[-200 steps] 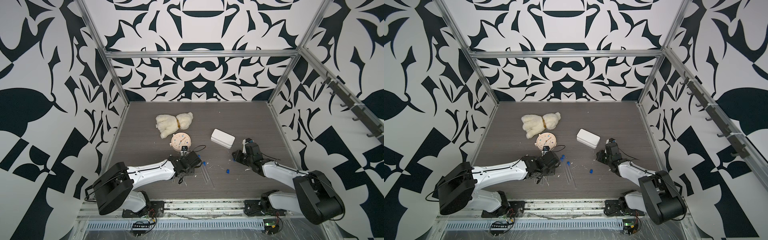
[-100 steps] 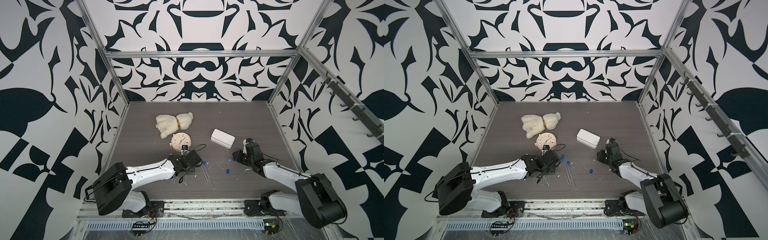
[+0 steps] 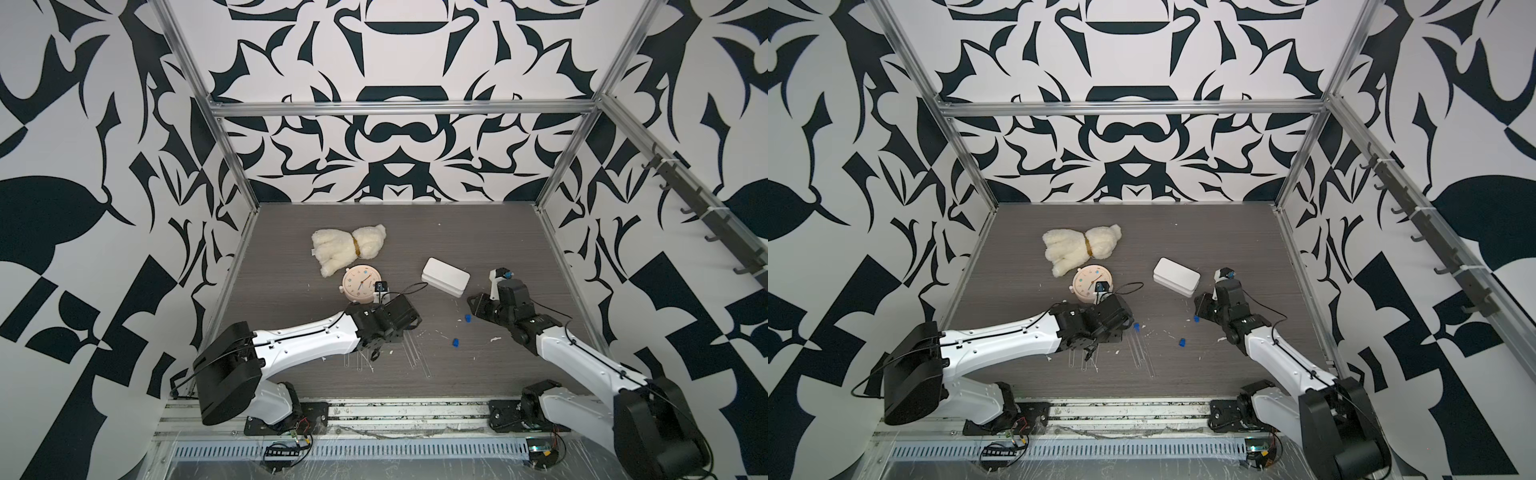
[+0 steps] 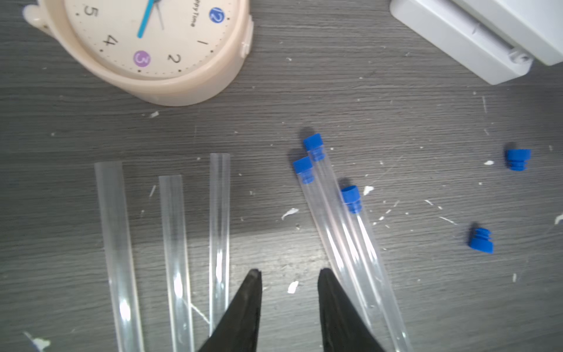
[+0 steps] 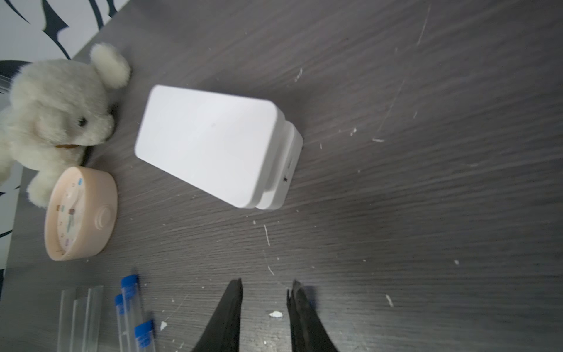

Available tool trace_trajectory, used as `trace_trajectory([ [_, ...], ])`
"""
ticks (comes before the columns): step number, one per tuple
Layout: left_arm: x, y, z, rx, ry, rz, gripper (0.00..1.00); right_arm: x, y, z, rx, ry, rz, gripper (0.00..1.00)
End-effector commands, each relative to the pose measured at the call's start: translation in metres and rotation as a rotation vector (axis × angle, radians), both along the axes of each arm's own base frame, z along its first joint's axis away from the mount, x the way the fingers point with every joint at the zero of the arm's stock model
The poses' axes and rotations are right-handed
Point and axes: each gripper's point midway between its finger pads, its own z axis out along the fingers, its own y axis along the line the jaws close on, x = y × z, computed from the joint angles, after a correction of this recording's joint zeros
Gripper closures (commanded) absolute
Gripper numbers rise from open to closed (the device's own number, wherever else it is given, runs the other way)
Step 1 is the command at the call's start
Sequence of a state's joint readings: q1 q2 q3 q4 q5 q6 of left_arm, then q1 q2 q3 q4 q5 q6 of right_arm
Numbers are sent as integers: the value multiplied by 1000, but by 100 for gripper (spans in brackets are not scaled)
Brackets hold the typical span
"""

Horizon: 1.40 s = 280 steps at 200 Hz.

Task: Remove stoppers from test tubes
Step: Adjust the test tube at the center of the board.

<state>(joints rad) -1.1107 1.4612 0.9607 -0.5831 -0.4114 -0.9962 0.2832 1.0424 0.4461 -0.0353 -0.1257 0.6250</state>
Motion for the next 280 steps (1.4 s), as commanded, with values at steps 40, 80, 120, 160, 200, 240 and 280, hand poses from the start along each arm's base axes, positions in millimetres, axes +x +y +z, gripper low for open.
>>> trace_trajectory([
  [40, -9, -1, -21, 40, 77, 138, 64, -14, -2, 58, 10, -94, 26, 71],
  [80, -11, -12, -33, 18, 117, 160, 64, -15, 1, 68, 26, -106, 38, 71],
  [120, -11, -20, -40, 9, 133, 152, 63, -14, 2, 67, 32, -104, 41, 71],
  [160, -8, -31, -43, 10, 142, 133, 63, -14, 2, 65, 32, -102, 42, 71],
  [200, -5, -34, -48, 18, 159, 126, 63, -14, 2, 65, 24, -101, 45, 71],
  [240, -5, -40, -57, 19, 181, 108, 64, -14, 3, 62, 27, -98, 46, 71],
  [280, -7, -43, -64, 27, 203, 100, 64, -14, 2, 59, 22, -95, 47, 71],
])
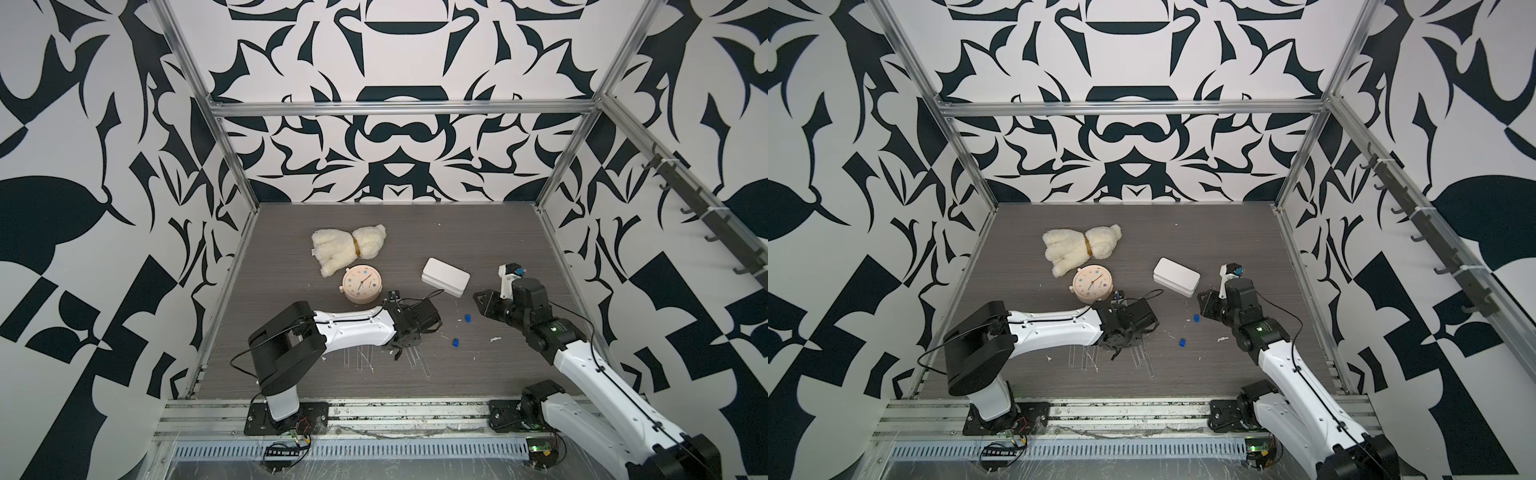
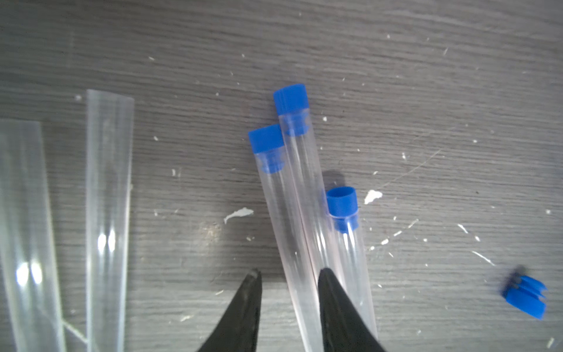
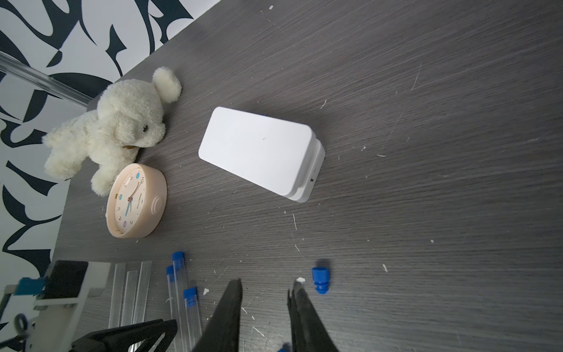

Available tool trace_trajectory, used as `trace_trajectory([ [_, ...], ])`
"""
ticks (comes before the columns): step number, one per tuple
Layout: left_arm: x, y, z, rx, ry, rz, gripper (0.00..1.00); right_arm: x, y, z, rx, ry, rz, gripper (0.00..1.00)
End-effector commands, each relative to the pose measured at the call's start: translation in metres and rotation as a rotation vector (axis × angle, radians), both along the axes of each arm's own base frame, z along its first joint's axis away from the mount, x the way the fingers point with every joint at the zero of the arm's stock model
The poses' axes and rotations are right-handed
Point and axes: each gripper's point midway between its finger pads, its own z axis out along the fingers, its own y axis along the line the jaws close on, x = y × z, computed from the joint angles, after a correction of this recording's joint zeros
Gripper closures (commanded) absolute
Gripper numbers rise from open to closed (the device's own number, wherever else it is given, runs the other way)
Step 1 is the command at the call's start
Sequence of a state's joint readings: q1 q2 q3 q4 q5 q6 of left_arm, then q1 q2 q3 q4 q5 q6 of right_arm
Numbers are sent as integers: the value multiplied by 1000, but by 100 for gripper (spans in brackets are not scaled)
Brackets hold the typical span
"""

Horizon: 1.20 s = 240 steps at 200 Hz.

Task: Remove stoppers from test tubes
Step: Adjust the test tube at the center of the board.

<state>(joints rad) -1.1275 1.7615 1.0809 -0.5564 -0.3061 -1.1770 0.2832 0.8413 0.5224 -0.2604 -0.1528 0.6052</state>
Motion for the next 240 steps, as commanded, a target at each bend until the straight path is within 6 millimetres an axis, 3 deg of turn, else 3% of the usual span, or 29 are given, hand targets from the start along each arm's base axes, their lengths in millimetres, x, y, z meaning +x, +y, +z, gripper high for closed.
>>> trace_trajectory([
  [1, 0, -5, -2, -2, 19, -14, 64, 6, 3, 12, 4, -43, 12, 71],
  [143, -13, 27, -16, 54, 78, 5, 71, 7, 4, 1, 10, -22, 8, 71],
  [201, -30, 32, -23, 53, 156, -69, 78, 6, 4, 0, 12, -19, 5, 71],
  [240, -35, 39, -23, 80, 181, -79, 76, 6, 4, 0, 16, -19, 3, 71],
])
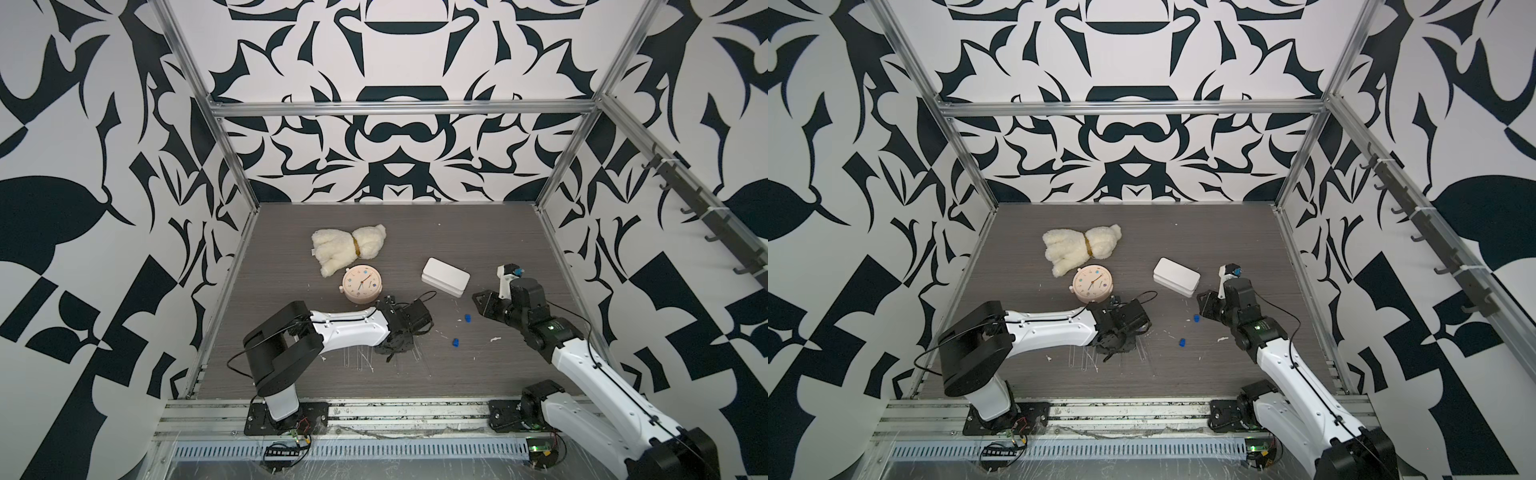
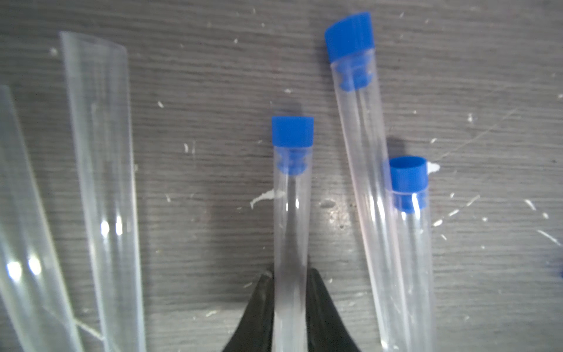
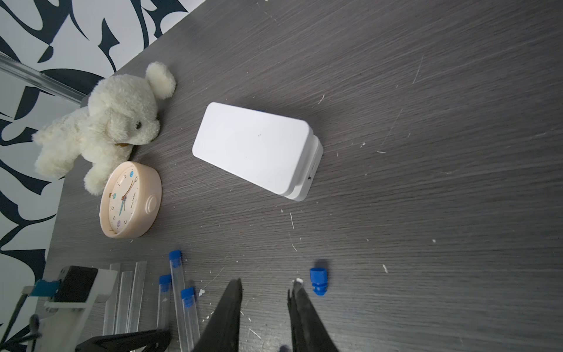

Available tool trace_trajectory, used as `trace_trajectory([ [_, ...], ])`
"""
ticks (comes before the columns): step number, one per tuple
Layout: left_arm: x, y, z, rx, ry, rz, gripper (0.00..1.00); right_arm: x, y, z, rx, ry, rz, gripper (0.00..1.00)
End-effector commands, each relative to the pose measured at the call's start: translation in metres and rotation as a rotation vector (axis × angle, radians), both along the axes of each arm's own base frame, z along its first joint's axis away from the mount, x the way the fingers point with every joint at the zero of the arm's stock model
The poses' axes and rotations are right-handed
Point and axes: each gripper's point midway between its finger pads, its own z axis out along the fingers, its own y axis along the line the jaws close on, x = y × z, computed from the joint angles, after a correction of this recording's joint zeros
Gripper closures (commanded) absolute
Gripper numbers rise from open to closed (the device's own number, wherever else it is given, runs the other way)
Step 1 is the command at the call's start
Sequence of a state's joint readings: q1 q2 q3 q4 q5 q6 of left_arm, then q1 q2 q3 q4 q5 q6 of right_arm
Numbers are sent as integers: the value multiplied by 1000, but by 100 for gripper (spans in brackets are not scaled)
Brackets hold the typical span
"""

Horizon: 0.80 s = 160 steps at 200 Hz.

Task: Remove stoppers from test tubes
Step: Adjust the test tube at the center of the board, then pick up the test tube at the center of the board.

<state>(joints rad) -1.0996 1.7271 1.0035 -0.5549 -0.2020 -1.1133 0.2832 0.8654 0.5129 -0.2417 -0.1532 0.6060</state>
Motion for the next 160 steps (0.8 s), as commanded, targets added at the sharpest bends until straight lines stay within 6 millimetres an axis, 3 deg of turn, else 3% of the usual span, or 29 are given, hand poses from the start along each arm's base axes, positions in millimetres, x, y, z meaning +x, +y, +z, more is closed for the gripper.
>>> trace_trajectory([
  [1, -18, 22, -10, 74, 78, -25, 76, 5, 3, 7, 20, -33, 2, 71],
  [81, -23, 32, -17, 182, 132, -38, 72, 4, 2, 6, 17, -30, -2, 71],
  [160, -26, 28, -23, 171, 156, -48, 74, 5, 3, 4, 19, -27, -2, 71],
])
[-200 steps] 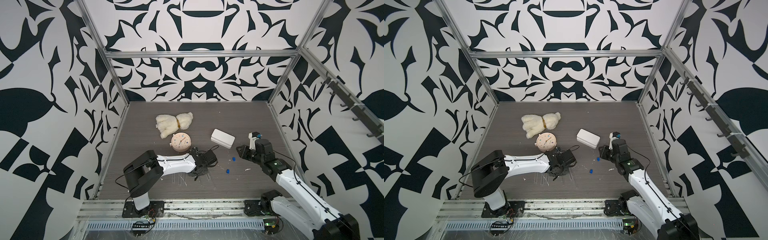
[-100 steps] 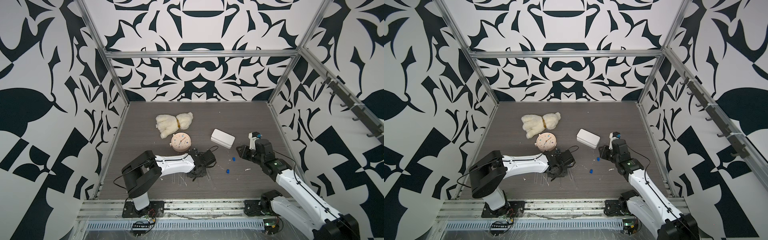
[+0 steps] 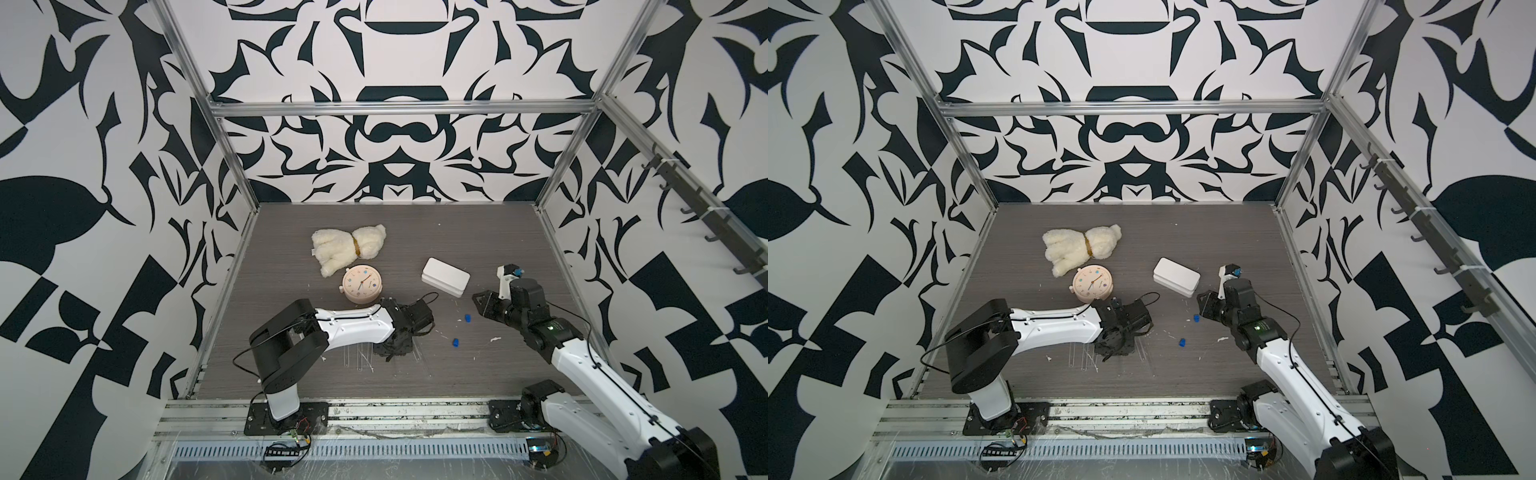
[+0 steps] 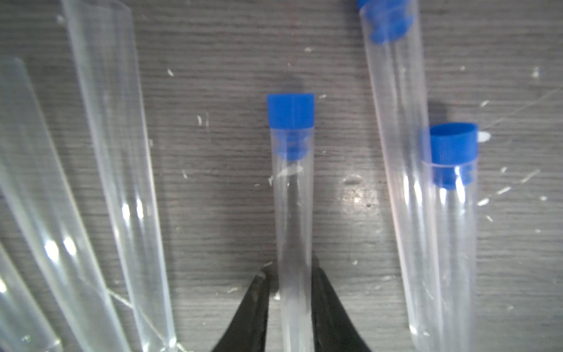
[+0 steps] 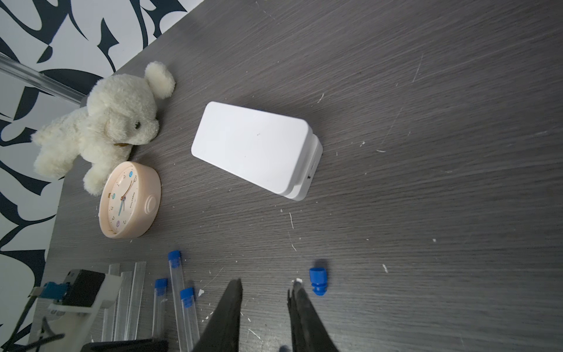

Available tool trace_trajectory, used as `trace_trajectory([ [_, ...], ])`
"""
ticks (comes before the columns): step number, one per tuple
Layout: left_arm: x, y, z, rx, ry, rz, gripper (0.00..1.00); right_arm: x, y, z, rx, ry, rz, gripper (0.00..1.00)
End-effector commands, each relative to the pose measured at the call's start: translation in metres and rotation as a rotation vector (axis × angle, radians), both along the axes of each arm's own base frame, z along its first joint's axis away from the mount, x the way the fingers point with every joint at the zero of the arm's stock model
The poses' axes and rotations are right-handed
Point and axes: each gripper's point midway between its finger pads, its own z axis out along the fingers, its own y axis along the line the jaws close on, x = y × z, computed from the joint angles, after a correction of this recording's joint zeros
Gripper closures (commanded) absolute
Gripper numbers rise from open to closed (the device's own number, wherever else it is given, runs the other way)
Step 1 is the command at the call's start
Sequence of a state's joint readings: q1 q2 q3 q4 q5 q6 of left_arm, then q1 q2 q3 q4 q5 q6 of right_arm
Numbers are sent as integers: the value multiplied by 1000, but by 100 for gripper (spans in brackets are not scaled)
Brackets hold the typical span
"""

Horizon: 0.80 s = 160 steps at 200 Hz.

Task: Remove stoppers from test tubes
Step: Pick up the test tube at the center of the board.

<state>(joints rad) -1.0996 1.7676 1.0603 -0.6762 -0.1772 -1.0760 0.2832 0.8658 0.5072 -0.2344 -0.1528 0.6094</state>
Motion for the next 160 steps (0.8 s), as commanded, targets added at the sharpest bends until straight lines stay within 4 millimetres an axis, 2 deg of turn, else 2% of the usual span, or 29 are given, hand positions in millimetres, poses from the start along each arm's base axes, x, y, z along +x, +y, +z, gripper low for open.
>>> trace_trajectory([
  [1, -17, 18, -20, 82, 89, -7, 75, 5, 3, 5, 17, -27, 1, 71],
  [56, -14, 15, -20, 74, 80, -15, 80, 6, 4, 9, 24, -33, 4, 72],
  [76, -8, 13, -12, 66, 43, -29, 81, 6, 7, 15, 41, -42, 9, 71],
  [120, 25, 0, 35, -32, -175, -80, 81, 7, 16, 38, 112, -82, 35, 72],
  [160, 42, -9, 80, -143, -338, -143, 81, 7, 28, 54, 188, -99, 69, 72],
])
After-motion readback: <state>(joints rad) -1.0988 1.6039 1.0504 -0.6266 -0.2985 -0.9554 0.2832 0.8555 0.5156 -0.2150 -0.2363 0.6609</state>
